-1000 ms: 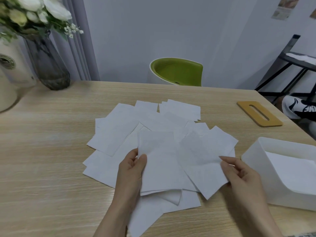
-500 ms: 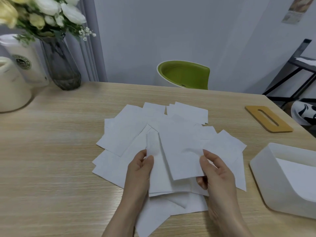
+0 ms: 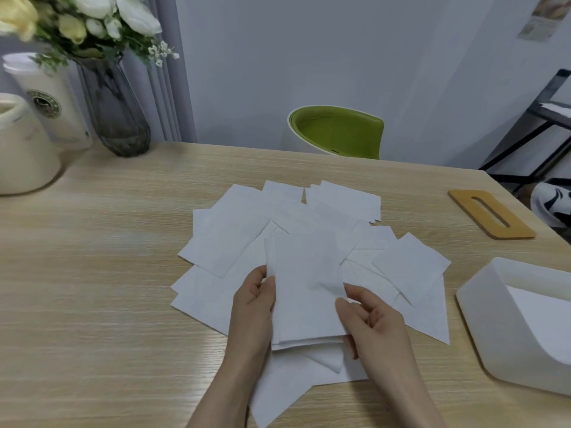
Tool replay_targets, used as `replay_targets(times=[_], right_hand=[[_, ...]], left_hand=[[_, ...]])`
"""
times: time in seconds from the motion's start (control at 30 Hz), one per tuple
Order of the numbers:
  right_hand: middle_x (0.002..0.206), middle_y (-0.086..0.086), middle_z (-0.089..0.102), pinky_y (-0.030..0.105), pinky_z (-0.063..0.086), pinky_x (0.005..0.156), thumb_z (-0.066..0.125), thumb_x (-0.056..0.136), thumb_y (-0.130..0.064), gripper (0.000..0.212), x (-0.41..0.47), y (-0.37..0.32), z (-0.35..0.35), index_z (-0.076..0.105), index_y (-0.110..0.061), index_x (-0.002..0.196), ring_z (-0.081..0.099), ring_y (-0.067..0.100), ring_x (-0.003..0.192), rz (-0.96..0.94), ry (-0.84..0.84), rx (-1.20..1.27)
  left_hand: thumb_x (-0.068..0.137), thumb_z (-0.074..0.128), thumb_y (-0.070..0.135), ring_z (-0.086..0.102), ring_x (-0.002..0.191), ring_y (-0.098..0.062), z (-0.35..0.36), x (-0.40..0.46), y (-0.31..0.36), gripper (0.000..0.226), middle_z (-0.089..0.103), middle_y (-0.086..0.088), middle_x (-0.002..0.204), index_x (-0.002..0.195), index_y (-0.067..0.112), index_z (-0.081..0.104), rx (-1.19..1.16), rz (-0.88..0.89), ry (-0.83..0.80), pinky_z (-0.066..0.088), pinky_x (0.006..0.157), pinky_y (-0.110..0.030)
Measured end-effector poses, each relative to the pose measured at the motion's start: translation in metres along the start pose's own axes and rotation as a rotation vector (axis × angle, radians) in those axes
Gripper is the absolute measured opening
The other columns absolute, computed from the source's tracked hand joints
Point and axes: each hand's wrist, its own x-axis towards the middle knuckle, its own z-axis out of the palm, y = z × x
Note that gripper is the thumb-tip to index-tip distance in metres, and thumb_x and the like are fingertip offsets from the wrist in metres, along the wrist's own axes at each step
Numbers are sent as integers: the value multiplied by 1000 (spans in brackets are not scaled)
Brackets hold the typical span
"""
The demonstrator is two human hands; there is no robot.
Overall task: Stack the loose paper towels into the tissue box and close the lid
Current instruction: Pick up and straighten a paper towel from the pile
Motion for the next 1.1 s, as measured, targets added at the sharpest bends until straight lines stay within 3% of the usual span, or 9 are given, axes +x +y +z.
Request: replay_targets(times=[0.3, 0.43, 0.53, 0.63, 0.7, 0.77, 0.9, 1.03, 1.1], right_hand=[[48, -5, 49, 13, 33, 45, 56, 93, -7, 17, 1, 8, 0, 67, -19, 97, 41, 2, 42, 19, 27, -64], [63, -13, 51, 15, 36, 56, 62, 89, -17, 19, -2, 9, 1, 66, -31, 102, 41, 7, 56, -57, 94, -221], [99, -26, 55, 13, 38, 82, 62, 88, -28, 35, -2, 5, 2, 48, -44, 117, 48, -4, 90, -144, 140, -394], [110, -33, 47, 30, 29, 107, 55, 92, -37, 49, 0, 0, 3, 29, -49, 132, 40, -10, 110, -65, 48, -426], [124, -29, 49, 38, 27, 113, 48, 93, -43, 52, -1, -3, 5, 26, -51, 140, 41, 0, 122, -19, -21, -401], [136, -26, 44, 42, 26, 114, 46, 94, -42, 60, -1, -4, 6, 19, -46, 147, 38, 7, 131, -21, -3, -387], [121, -26, 49, 39, 28, 114, 58, 89, -38, 77, 2, -7, -2, 13, -31, 151, 50, 2, 115, 38, 74, -257], [101, -17, 69, 11, 49, 77, 64, 86, -30, 74, 3, -11, -10, 24, -28, 148, 65, -9, 90, 137, -64, -50], [97, -11, 74, 18, 53, 74, 62, 89, -20, 61, 4, -11, -14, 35, -25, 143, 69, 0, 90, 155, -82, 38]], left_hand=[[102, 46, 29, 69, 99, -18, 1, -1, 2, 28, 75, 0, 102, 96, 22, 72, -36, 12, 18, 52, 92, -42], [99, 53, 28, 71, 96, -21, 1, -3, 2, 19, 76, -2, 100, 103, 21, 70, -14, 24, -23, 55, 79, -34], [99, 53, 16, 72, 93, -23, 1, -5, 5, 18, 76, -3, 99, 108, 20, 67, -15, 16, -54, 55, 76, -33], [100, 49, 14, 72, 96, -22, 2, -12, 8, 21, 76, -3, 102, 113, 19, 65, -26, 6, -103, 55, 81, -36], [101, 47, 12, 71, 97, -21, 7, -19, 10, 23, 75, -4, 105, 113, 19, 66, -30, 11, -142, 56, 81, -33], [100, 47, 10, 71, 96, -20, 10, -24, 11, 24, 75, -5, 104, 111, 17, 66, -42, 30, -150, 56, 76, -26], [94, 57, 21, 72, 93, -21, 11, -27, 18, 23, 75, -6, 103, 113, 11, 64, -119, 89, -135, 56, 70, -24], [85, 55, 26, 72, 91, -20, 10, -27, 24, 34, 75, -7, 102, 114, 12, 65, -175, 94, -157, 56, 67, -24], [83, 55, 25, 72, 90, -21, 12, -27, 24, 36, 75, -9, 102, 115, 10, 64, -197, 74, -179, 57, 67, -25]])
